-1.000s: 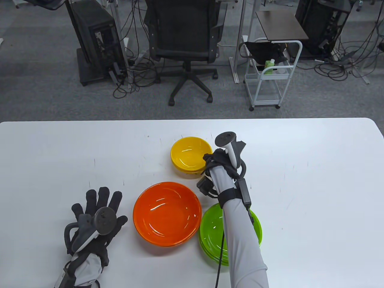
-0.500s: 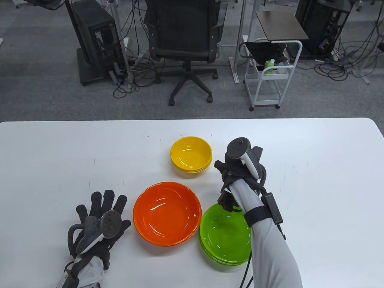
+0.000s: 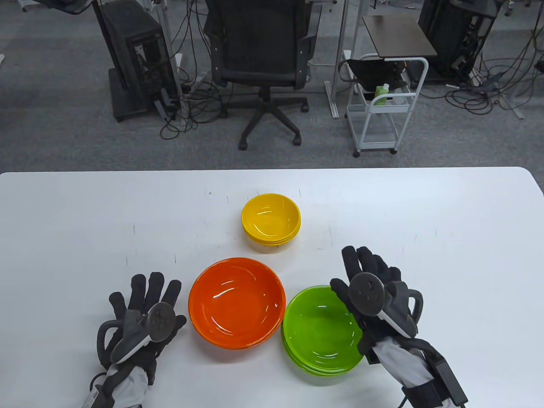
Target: Nest bowls by color group
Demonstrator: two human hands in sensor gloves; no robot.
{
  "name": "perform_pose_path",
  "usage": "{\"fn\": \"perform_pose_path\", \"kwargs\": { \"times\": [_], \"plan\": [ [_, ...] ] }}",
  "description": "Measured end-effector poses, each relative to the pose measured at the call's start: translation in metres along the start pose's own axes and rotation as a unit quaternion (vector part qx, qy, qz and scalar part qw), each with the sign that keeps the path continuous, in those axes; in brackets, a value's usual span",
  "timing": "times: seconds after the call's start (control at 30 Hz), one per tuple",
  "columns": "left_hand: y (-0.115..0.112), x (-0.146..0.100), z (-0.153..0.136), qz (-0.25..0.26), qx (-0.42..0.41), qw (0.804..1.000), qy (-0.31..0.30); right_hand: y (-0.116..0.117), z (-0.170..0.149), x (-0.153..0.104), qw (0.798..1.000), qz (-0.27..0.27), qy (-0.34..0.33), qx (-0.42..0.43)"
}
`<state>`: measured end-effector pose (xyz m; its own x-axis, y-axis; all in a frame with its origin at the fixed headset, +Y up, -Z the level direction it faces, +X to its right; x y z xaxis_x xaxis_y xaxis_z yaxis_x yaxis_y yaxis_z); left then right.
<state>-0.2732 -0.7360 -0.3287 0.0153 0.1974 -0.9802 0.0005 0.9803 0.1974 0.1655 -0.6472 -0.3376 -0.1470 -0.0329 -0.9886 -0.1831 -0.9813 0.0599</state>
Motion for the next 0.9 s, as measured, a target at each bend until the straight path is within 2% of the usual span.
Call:
{"fn": "perform_pose_path", "kwargs": {
  "times": [0.17,0.3,0.4,0.63,0.9],
  "plan": [
    [0.005,-0.002,-0.001,0.01,0.001,1.0,0.003,0.018,-0.005,-0.027,0.999,-0.026,-0.016,-0.042],
    [0.006,-0.004,0.0,0.013,-0.005,1.0,0.005,0.031,-0.007,-0.04,0.998,0.002,-0.03,-0.051],
    [0.013,-0.007,0.002,0.026,-0.008,1.0,0.003,0.034,-0.012,-0.048,0.998,-0.005,-0.029,-0.047],
    [0.024,-0.009,0.006,0.039,-0.002,0.999,-0.003,0.043,-0.007,-0.048,0.995,0.001,-0.022,-0.1],
    [0.022,-0.009,0.007,0.034,-0.004,0.999,-0.01,0.05,-0.009,-0.046,0.994,0.019,-0.011,-0.104]
  ]
}}
Point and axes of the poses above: the tracker on the back of each hand, its own z axis roughly to the thumb side, its own x axis roughly from the wrist to the fingertips, y = z × x, the point moved 3 cm from there along x, roughly from the wrist to the fingertips, and after that the axes turned 15 degrees about z, right-handed, at the moved point
